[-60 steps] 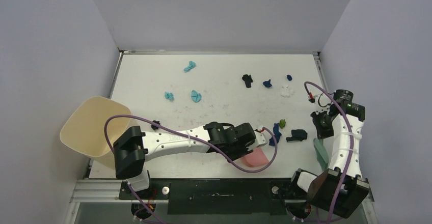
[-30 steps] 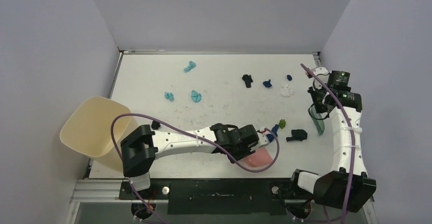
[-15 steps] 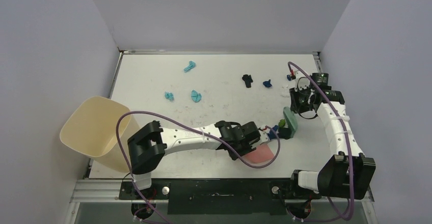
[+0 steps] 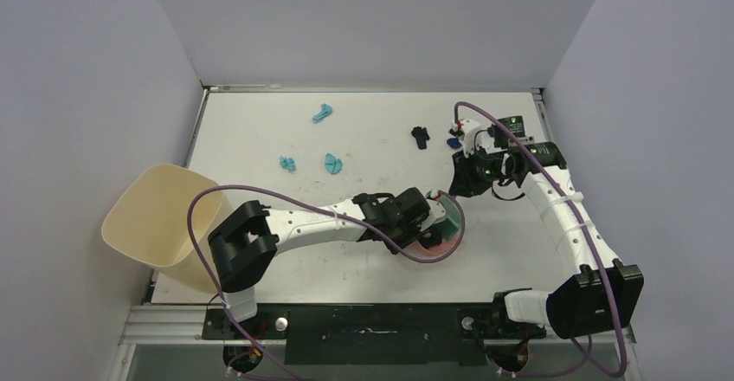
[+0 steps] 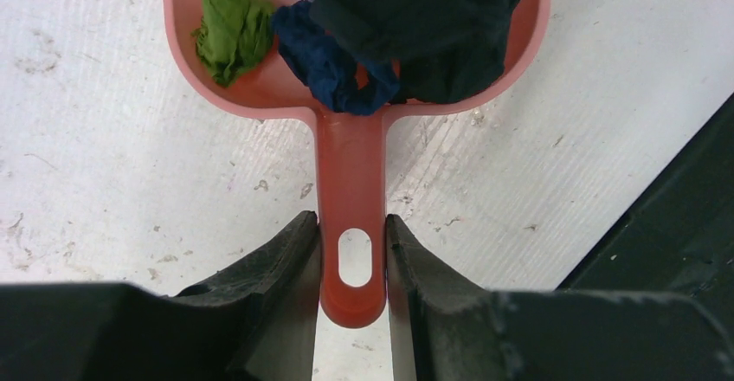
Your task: Sweep away the paper scraps from the table
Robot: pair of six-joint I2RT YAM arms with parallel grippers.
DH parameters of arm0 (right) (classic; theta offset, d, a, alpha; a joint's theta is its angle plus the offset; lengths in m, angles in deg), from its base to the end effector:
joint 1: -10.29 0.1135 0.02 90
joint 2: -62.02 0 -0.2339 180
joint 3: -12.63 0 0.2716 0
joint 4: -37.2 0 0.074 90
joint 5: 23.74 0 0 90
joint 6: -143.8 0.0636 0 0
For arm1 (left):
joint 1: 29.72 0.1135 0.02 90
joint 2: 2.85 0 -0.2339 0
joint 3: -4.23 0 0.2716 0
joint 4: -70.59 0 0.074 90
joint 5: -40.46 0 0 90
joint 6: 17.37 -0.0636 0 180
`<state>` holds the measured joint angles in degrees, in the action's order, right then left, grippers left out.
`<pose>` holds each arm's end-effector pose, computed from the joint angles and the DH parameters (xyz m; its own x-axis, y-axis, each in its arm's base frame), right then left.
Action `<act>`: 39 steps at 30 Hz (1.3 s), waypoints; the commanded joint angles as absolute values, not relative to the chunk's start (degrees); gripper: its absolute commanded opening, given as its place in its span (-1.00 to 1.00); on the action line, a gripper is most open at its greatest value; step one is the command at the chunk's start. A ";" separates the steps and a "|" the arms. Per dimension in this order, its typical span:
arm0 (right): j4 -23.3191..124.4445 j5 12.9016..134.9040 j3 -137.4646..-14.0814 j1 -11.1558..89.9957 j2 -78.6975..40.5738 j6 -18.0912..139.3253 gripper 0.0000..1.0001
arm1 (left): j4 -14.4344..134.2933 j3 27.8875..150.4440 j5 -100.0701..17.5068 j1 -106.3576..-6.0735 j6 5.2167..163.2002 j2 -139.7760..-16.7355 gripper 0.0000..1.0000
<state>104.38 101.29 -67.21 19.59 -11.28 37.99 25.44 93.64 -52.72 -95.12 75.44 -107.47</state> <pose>0.2748 0.0820 0.2586 -0.7158 -0.3433 -0.6080 -0.6289 0.6954 0.3478 0.1735 -0.3705 0.1491 -0.4053 0.7677 -0.4963 0.8776 0.4788 0.0239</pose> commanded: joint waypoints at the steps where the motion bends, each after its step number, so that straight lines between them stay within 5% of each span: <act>1: 113.69 106.10 -76.27 16.50 -12.00 33.38 -0.89 | 33.01 90.95 -57.70 -95.18 76.03 -101.08 -1.00; 11: 114.51 96.56 -87.10 11.59 -11.85 30.89 -0.89 | 37.62 86.08 -61.82 -95.28 74.68 -95.89 -1.00; 22: 83.12 67.06 -87.55 10.44 -21.25 31.70 -0.89 | 33.49 89.09 -59.40 -94.67 77.65 -98.88 -1.00; 39: 70.27 67.88 -95.11 11.63 -47.15 15.47 -0.89 | 24.30 94.11 -55.50 -94.10 74.61 -103.59 -1.00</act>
